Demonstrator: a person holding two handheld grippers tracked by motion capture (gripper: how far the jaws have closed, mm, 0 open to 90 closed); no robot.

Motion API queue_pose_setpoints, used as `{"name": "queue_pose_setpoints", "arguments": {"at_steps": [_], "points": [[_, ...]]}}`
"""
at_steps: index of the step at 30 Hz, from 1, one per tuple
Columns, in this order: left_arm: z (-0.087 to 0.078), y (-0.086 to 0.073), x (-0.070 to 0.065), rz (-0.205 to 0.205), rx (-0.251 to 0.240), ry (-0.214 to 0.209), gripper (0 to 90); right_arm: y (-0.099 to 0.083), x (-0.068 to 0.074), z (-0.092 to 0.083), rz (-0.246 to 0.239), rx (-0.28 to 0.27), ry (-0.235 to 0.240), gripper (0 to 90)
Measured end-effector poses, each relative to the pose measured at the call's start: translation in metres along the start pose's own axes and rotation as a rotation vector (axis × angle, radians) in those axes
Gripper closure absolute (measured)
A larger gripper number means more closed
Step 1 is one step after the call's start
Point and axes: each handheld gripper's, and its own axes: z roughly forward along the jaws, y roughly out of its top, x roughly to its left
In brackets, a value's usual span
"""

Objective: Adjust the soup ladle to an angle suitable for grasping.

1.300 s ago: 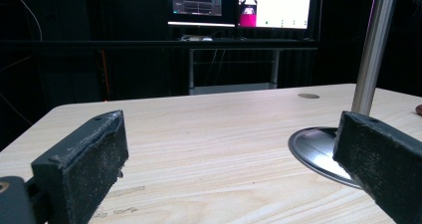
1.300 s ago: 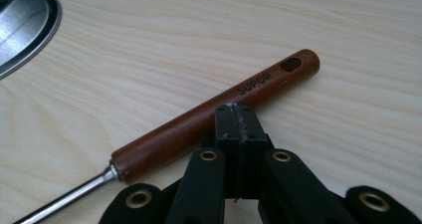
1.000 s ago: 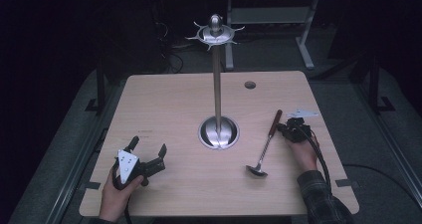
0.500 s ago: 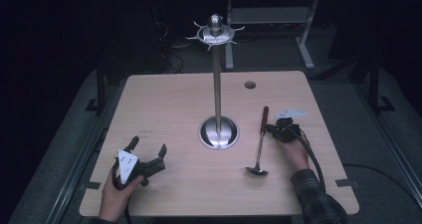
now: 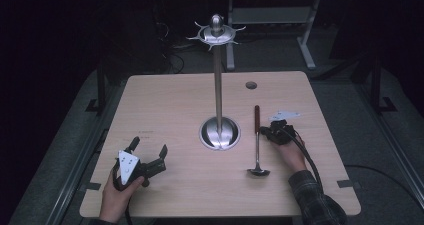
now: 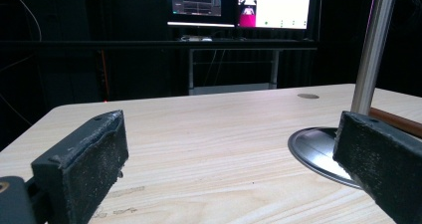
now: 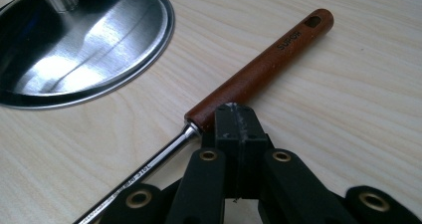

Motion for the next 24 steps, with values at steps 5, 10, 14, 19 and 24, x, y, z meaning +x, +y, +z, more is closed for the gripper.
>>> {"name": "queue_pose_setpoints", "arguments": {"at_steps": [5,10,14,19,24], "points": [[0.000,0.000,0.000,0.001,0.000,0.001,0.3,0.002,0.001,-0.004,0.003,-0.001,0.008,89.7],[0.000,0.000,0.000,-0.001,0.000,0.001,0.3,0.007,0.003,-0.015,0.006,0.018,0.020,89.7],[0.000,0.000,0.000,0.001,0.000,0.000,0.3,0.013,0.013,-0.026,-0.008,0.055,0.063,89.8],[0.000,0.000,0.000,0.002,-0.001,0.000,0.3,0.018,0.023,-0.034,0.015,0.128,0.111,89.7],[0.000,0.000,0.000,0.002,-0.001,0.001,0.3,0.019,0.033,-0.037,0.003,0.191,0.157,89.7]]}}
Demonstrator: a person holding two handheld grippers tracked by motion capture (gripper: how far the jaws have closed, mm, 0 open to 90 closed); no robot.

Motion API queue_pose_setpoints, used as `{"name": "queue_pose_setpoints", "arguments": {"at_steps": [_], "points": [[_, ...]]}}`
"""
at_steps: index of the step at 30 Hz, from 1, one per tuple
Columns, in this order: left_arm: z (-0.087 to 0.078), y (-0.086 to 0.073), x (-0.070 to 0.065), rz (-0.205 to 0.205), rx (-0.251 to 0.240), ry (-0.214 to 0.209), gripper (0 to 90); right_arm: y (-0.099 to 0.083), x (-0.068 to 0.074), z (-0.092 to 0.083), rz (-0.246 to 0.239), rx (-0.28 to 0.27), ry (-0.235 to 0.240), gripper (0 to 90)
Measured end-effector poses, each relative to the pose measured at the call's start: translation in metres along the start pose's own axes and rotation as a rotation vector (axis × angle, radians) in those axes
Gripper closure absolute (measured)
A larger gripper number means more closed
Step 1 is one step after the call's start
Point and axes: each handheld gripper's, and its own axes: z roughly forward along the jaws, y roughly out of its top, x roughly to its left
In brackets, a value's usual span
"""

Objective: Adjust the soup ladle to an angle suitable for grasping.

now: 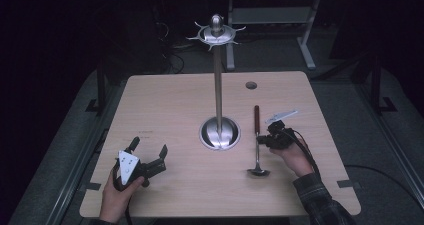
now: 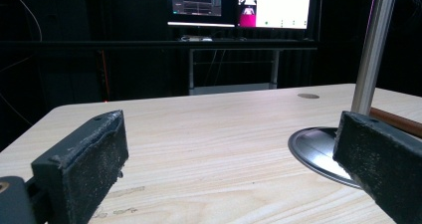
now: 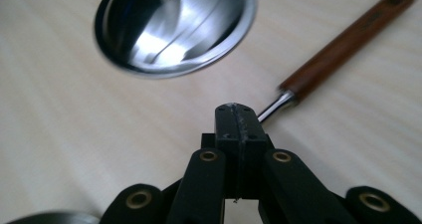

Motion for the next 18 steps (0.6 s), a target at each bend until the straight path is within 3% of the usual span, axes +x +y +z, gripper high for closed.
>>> {"name": "queue_pose_setpoints", "arguments": {"at_steps": [6,10,18], "points": [[0.000,0.000,0.000,0.004,0.003,-0.002,0.3,-0.001,0.024,0.002,-0.028,0.106,0.056,89.7],[0.000,0.000,0.000,-0.002,0.001,0.000,0.3,-0.002,0.035,0.004,-0.043,0.149,0.059,89.7],[0.000,0.000,0.000,-0.002,-0.001,-0.001,0.3,-0.009,0.038,0.006,-0.042,0.191,0.052,89.7]]}}
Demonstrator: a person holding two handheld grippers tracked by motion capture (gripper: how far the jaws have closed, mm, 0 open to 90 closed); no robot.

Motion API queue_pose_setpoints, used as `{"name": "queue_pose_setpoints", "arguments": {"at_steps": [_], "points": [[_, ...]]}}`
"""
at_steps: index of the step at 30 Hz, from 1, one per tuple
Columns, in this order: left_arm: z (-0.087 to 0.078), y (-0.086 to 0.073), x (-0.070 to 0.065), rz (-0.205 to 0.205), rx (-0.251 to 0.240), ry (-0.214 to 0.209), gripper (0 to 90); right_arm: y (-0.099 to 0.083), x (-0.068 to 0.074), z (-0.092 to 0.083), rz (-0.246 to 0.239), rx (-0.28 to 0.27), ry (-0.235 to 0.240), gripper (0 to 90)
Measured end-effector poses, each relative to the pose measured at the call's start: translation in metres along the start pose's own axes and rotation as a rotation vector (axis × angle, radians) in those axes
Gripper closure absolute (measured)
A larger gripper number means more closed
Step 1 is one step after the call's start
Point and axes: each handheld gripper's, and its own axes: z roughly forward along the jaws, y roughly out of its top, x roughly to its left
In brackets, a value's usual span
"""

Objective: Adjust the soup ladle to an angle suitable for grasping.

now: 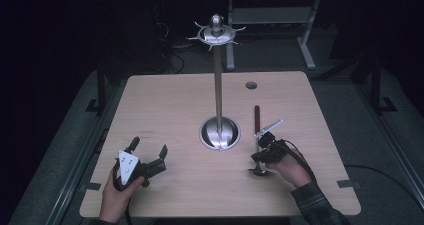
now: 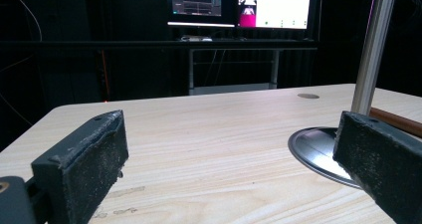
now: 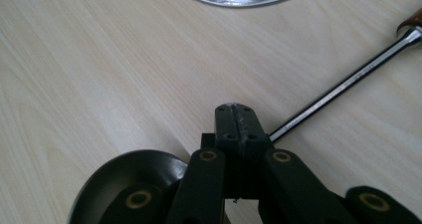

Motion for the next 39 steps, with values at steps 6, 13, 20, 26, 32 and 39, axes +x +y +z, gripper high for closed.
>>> {"name": "queue_pose_setpoints", "arguments": {"at_steps": [6,13,20,26,32,39], "points": [[0.000,0.000,0.000,0.000,0.001,-0.001,0.3,0.000,0.000,0.003,-0.011,0.013,-0.001,89.7],[0.000,0.000,0.000,0.002,0.002,0.000,0.3,0.002,0.004,0.007,-0.024,0.037,-0.010,89.7],[0.000,0.000,0.000,0.000,0.001,0.000,0.3,-0.002,-0.001,0.005,-0.005,0.052,-0.031,89.7],[0.000,0.000,0.000,0.003,0.002,-0.001,0.3,-0.006,-0.011,0.000,0.023,0.063,-0.054,89.7],[0.000,0.000,0.000,0.002,0.001,0.000,0.3,-0.015,-0.023,-0.007,0.055,0.060,-0.068,89.7],[0.000,0.000,0.000,0.000,0.002,0.000,0.3,-0.024,-0.037,-0.015,0.112,0.056,-0.088,89.7]]}}
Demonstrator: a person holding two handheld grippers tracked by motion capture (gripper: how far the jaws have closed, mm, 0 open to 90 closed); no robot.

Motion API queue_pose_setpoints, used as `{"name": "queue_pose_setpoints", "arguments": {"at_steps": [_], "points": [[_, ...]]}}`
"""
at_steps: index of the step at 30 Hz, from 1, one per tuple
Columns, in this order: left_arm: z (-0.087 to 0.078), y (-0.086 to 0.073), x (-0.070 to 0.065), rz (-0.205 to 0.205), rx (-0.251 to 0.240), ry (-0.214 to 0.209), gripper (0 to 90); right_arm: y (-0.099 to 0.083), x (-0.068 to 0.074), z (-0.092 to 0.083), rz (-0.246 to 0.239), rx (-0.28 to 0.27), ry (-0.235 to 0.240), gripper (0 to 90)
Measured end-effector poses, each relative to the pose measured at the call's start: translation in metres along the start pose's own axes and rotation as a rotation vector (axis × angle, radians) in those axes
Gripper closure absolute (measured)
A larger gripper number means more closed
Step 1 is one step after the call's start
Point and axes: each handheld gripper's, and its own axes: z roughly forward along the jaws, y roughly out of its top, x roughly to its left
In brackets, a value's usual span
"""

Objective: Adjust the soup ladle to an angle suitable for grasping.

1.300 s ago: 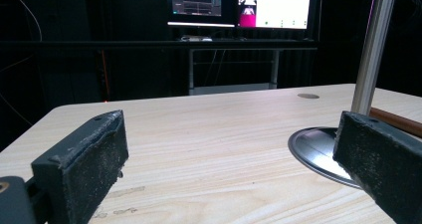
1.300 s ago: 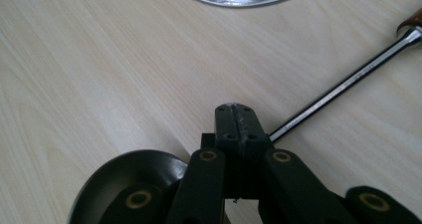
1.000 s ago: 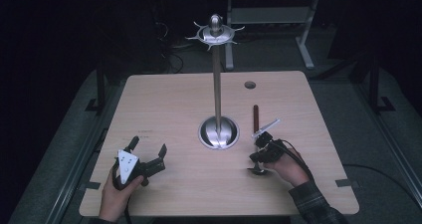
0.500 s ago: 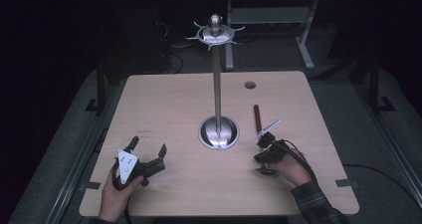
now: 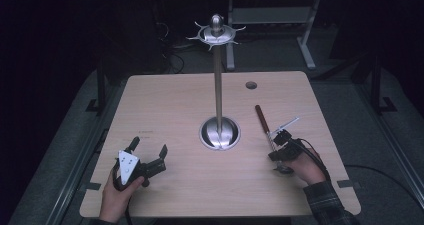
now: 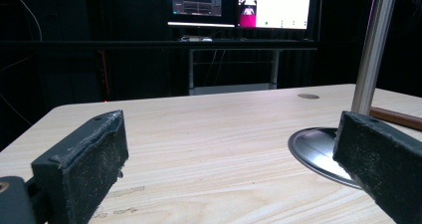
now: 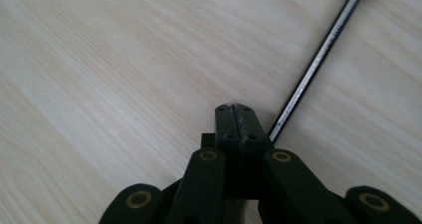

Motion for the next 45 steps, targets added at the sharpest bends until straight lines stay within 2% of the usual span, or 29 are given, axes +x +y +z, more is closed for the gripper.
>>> {"name": "queue_pose_setpoints", "arguments": {"at_steps": [10,13,24,34,41,45], "points": [[0.000,0.000,0.000,0.000,0.001,-0.001,0.3,-0.007,-0.019,-0.008,0.046,-0.009,-0.025,89.7],[0.000,0.000,0.000,0.000,0.000,0.001,0.3,-0.010,-0.025,-0.011,0.081,-0.004,-0.033,89.7],[0.000,0.000,0.000,0.003,0.000,-0.001,0.3,-0.018,-0.043,-0.019,0.127,-0.014,-0.057,89.7],[0.000,0.000,0.000,0.008,0.004,-0.001,0.3,-0.023,-0.056,-0.027,0.139,-0.042,-0.071,89.7],[0.000,0.000,0.000,0.009,0.004,0.000,0.2,-0.020,-0.057,-0.038,0.149,-0.086,-0.046,89.5],[0.000,0.000,0.001,0.013,0.009,0.001,0.3,-0.016,-0.059,-0.039,0.144,-0.100,-0.040,83.6]]}}
